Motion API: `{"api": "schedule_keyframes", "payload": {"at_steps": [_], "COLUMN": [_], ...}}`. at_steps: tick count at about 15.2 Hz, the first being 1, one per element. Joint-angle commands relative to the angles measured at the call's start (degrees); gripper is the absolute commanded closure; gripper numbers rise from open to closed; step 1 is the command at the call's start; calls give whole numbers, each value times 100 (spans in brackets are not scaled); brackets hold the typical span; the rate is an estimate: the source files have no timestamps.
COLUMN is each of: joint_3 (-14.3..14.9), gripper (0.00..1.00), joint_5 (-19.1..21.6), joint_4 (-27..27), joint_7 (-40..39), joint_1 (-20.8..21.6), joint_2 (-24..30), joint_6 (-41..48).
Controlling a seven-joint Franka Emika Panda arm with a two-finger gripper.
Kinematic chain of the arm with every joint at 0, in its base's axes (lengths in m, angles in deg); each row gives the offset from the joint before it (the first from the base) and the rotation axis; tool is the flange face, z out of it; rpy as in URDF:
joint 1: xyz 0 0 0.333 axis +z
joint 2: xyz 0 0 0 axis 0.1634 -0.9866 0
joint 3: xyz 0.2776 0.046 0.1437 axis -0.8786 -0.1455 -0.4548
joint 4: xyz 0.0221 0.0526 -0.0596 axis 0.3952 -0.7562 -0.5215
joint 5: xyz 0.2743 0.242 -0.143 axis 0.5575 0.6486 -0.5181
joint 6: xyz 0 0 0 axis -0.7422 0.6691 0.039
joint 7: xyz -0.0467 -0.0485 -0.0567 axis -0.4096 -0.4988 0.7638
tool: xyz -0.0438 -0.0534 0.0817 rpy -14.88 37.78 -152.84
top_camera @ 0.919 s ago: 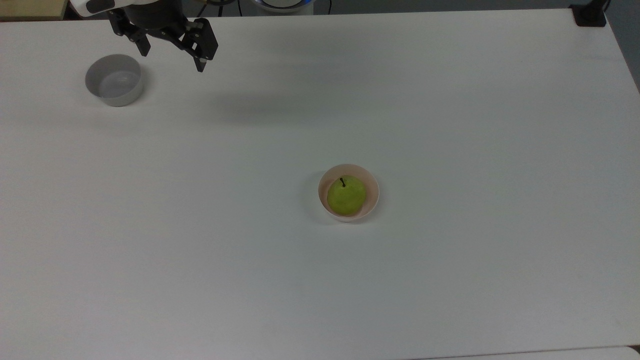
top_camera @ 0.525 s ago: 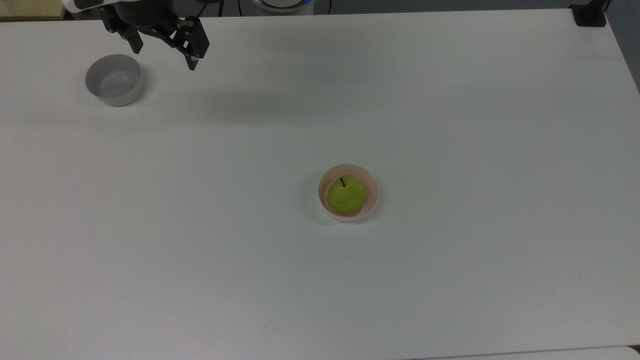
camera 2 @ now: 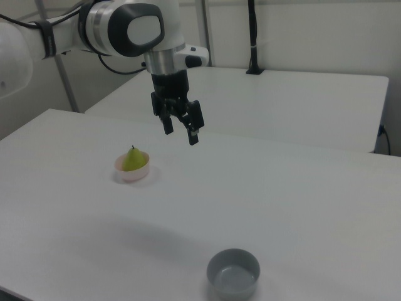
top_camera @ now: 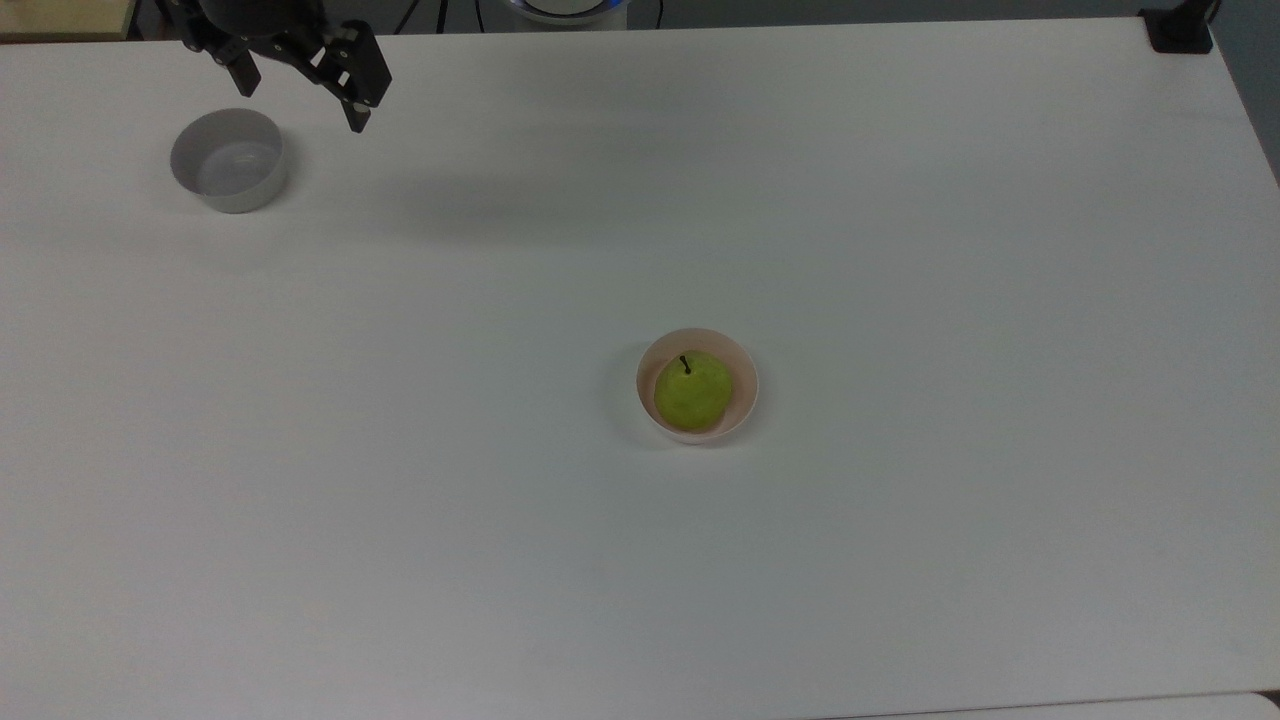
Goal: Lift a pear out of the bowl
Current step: 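Move the open gripper over the pear in the pink bowl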
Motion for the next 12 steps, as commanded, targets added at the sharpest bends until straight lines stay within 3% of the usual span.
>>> {"api": "schedule_keyframes", "payload": {"at_steps": [1, 3, 6, 10, 12], "joint_3": [-38, -47, -38, -38, -29], "gripper": [0, 0, 0, 0, 0], "joint_5": [18, 35, 114, 623, 817], "joint_4": [-68, -95, -86, -60, -60], "joint_7": [-97, -88, 17, 35, 192], "joint_1": [69, 191, 788, 1412, 1755], "joint_2": [-110, -119, -180, -303, -470], "joint_6": [-285, -785, -989, -1138, -1637]}}
